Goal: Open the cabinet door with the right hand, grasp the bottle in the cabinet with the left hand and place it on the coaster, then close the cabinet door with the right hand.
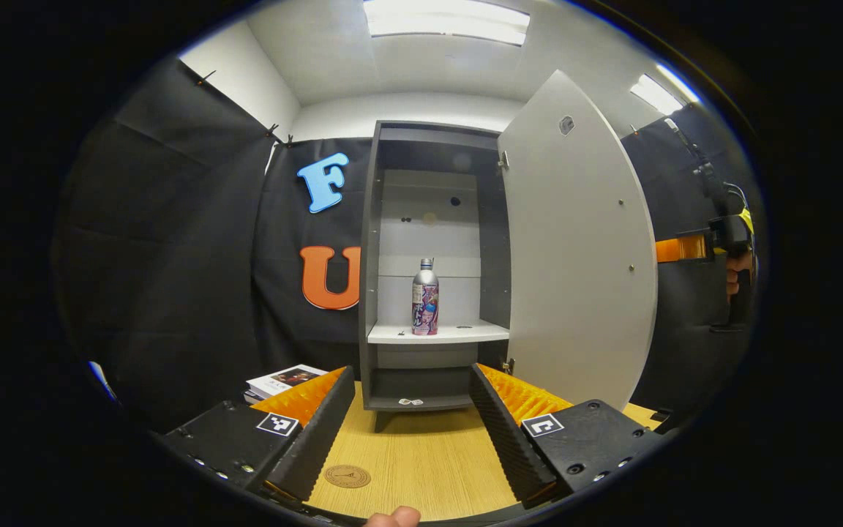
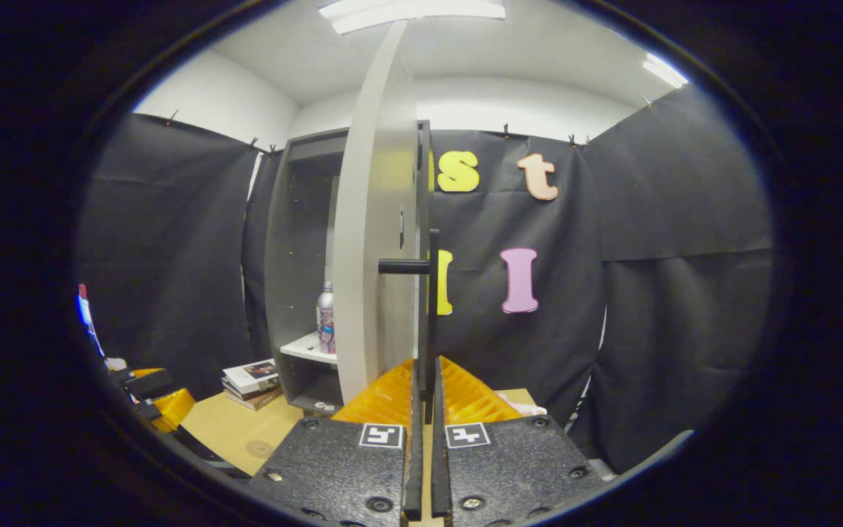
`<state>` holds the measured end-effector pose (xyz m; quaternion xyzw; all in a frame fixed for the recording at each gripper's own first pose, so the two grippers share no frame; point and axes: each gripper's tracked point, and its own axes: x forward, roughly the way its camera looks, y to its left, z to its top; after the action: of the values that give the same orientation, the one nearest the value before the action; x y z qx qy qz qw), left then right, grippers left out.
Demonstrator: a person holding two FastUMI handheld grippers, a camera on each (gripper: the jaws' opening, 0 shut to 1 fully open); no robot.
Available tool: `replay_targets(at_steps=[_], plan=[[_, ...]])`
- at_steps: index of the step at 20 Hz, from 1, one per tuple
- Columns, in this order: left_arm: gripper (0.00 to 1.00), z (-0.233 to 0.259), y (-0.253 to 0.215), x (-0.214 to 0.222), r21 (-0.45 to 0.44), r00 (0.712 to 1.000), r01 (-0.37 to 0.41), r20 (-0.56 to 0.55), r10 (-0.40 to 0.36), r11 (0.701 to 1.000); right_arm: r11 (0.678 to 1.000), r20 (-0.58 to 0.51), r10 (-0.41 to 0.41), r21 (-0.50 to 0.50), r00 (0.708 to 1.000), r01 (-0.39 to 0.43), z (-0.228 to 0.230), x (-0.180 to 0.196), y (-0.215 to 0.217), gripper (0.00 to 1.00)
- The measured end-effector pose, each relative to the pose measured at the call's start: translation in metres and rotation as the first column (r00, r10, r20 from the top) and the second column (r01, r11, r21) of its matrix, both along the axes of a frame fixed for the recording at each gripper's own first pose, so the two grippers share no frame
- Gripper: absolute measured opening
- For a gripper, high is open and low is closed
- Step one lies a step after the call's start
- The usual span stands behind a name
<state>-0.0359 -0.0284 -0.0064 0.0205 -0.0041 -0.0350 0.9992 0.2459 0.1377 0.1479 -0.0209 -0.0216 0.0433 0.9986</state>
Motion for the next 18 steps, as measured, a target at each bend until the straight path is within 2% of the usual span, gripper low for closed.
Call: replay_targets(at_steps=[4,7,9,10,11,12,15,18], plan=[[0.95,-0.001,0.001,0.0,-0.007,1.0,-0.02,0.001,0.02,1.0,0.997,0.018,-0.035,-0.071,0.999,0.036,-0.002,-0.017,-0.007,0.07],[0.95,-0.003,-0.002,0.002,-0.039,1.0,-0.021,-0.011,0.021,0.999,0.996,0.019,-0.05,-0.068,0.999,0.051,-0.024,-0.037,-0.016,0.08],[0.95,0.002,-0.003,0.007,-0.046,1.0,-0.018,-0.002,0.018,0.999,0.996,0.012,-0.076,-0.038,0.997,0.077,-0.032,-0.041,-0.033,0.29],[0.95,0.004,-0.006,0.011,-0.044,1.0,-0.01,-0.001,0.01,0.999,0.996,0.002,-0.091,-0.019,0.996,0.091,-0.037,-0.041,-0.04,0.5],[0.95,0.006,-0.01,0.018,-0.043,1.0,0.007,0.003,-0.007,0.999,0.995,-0.007,-0.098,0.002,0.995,0.098,-0.043,-0.041,-0.044,0.62],[0.95,0.006,-0.017,0.027,-0.044,0.999,0.035,-0.002,-0.035,0.998,0.995,-0.011,-0.099,0.024,0.995,0.099,-0.045,-0.041,-0.047,0.69],[0.95,0.014,-0.033,0.059,-0.053,0.996,0.091,-0.009,-0.092,0.994,0.993,-0.009,-0.103,0.065,0.995,0.103,-0.049,-0.04,-0.053,0.78],[0.94,0.022,-0.04,0.111,-0.071,0.992,0.127,-0.004,-0.127,0.989,0.993,0.005,-0.107,0.049,0.994,0.107,-0.046,-0.043,-0.058,0.8]])
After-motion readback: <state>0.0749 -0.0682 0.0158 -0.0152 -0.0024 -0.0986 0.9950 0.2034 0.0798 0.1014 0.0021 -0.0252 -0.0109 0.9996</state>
